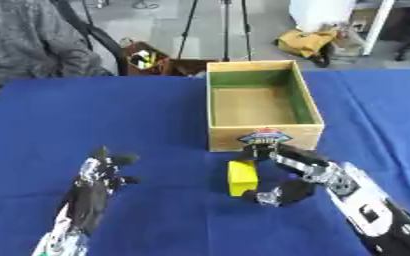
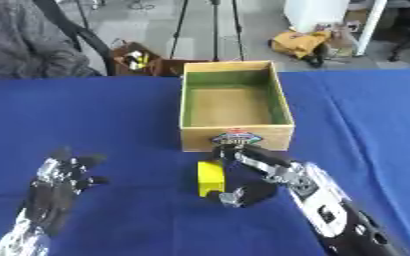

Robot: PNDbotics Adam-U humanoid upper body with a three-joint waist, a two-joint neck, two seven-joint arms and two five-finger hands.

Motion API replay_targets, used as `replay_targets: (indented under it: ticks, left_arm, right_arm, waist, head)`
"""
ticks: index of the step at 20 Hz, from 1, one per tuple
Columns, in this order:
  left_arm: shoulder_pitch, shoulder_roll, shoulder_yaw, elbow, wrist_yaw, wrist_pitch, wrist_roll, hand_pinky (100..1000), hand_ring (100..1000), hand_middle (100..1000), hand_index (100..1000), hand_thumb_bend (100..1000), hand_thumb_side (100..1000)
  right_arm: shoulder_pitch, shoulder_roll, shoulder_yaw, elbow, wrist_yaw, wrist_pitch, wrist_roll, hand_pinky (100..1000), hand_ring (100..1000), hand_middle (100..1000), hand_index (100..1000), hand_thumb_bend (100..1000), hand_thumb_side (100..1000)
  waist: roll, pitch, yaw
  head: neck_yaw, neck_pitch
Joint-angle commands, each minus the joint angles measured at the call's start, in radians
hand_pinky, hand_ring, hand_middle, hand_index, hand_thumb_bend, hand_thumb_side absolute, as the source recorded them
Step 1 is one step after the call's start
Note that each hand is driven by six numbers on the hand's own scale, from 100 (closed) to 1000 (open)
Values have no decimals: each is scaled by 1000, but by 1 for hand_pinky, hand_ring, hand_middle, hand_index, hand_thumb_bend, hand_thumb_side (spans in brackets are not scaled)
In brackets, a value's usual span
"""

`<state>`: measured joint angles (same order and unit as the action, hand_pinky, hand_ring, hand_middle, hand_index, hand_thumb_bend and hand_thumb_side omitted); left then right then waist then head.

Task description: Pick up objects on the table and place them in the box.

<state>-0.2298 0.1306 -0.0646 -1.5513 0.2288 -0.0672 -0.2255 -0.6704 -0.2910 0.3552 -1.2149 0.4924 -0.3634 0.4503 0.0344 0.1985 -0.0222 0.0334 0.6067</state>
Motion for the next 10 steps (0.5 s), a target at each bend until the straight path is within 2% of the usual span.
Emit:
replay_targets:
  ticks: [1, 10]
  left_arm:
    - [-6, 5, -6, -13, -3, -1, -5, 691, 975, 702, 660, 212, 1000]
    - [-8, 4, -7, -13, -3, -1, -7, 692, 975, 702, 660, 213, 1000]
  right_arm:
    - [-28, 4, -14, 2, -1, 13, -29, 797, 989, 848, 898, 374, 630]
    - [-37, 8, -12, 24, 10, 25, -48, 796, 985, 848, 899, 365, 640]
  waist:
    - [1, -14, 3]
    - [1, -15, 8]
  head:
    - [-4, 9]
    - [-5, 6]
